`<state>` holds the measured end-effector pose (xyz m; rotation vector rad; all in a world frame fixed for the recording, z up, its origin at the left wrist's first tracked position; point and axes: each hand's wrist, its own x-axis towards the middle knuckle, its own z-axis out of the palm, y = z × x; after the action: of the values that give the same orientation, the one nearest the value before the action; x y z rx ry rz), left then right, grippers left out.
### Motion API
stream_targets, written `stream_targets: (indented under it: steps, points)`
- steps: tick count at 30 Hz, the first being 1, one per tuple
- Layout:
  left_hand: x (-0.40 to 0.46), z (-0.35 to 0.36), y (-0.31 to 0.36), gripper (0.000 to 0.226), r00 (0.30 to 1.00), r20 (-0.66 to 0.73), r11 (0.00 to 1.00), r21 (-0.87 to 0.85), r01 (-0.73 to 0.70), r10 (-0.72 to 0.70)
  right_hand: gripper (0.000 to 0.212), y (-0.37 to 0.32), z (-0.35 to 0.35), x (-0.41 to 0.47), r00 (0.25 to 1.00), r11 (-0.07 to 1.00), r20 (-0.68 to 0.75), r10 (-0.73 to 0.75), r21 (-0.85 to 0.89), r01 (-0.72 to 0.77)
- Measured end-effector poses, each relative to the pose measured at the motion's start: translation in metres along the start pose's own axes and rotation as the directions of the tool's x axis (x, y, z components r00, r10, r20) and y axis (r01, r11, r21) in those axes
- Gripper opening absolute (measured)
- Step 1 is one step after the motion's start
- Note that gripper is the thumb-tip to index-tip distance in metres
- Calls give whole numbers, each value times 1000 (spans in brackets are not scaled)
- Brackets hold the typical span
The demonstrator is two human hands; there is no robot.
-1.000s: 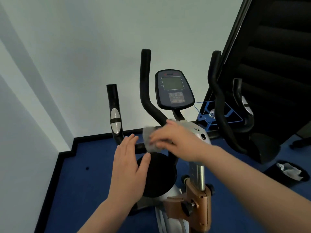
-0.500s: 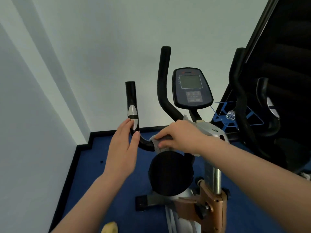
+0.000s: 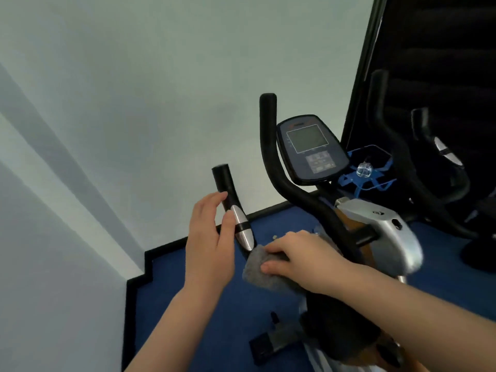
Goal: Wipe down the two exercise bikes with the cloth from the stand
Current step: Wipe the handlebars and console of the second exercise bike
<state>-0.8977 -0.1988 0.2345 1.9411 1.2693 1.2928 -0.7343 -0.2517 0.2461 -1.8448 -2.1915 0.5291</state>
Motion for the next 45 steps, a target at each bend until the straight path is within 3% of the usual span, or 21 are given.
stream_targets:
  steps: [3, 8, 11, 14, 19, 23, 27, 29, 32, 35, 38, 41, 42, 45]
  points:
    - [25, -6, -7, 41, 993, 67, 995, -14, -97, 98, 42, -2, 7, -13, 993, 995, -72, 96, -5, -96]
    - [61, -16, -22, 40, 974, 145, 984, -72, -165, 174, 45, -45, 36, -10, 933, 905, -244, 265, -269, -328]
    - [79, -22, -29, 31, 969, 136, 973, -136, -189, 207, 34, -74, 42, 28, 815, 884, -415, 404, -53, -465]
    - [92, -28, -34, 30, 957, 165, 957, -206, -203, 239, 35, -73, 49, 53, 762, 859, -457, 459, 10, -511]
    - [108, -39, -40, 31, 938, 261, 930, -342, -131, 228, 46, -73, 64, 36, 738, 871, -502, 450, 67, -486]
    - [114, -43, -39, 34, 946, 278, 892, -451, -27, 169, 36, -82, 52, 77, 688, 844, -557, 465, 44, -535]
    - [117, -42, -41, 38, 943, 294, 853, -522, 20, 158, 34, -80, 33, 113, 722, 858, -553, 416, -25, -513]
    - [119, -41, -43, 35, 942, 302, 848, -529, 36, 148, 32, -79, 27, 117, 710, 882, -549, 442, 123, -454]
    - [122, -40, -43, 31, 950, 285, 862, -505, 35, 129, 30, -83, 11, 127, 704, 891, -567, 428, 396, -224]
    - [120, -40, -42, 27, 958, 266, 857, -513, 50, 104, 16, -80, -11, 140, 748, 912, -587, 308, 405, -57]
    - [113, -38, -42, 27, 961, 262, 863, -501, 60, 86, 23, -71, -17, 144, 768, 910, -573, 286, 412, -32]
    - [107, -37, -41, 27, 960, 254, 870, -492, 26, 116, 25, -76, -5, 146, 629, 824, -604, 489, 558, -104]
    - [106, -37, -41, 27, 958, 259, 873, -488, 21, 121, 21, -76, -2, 144, 612, 844, -605, 509, 492, -215]
    - [107, -36, -41, 31, 937, 310, 885, -466, 4, 160, 26, -72, 20, 121, 687, 838, -528, 498, 90, -539]
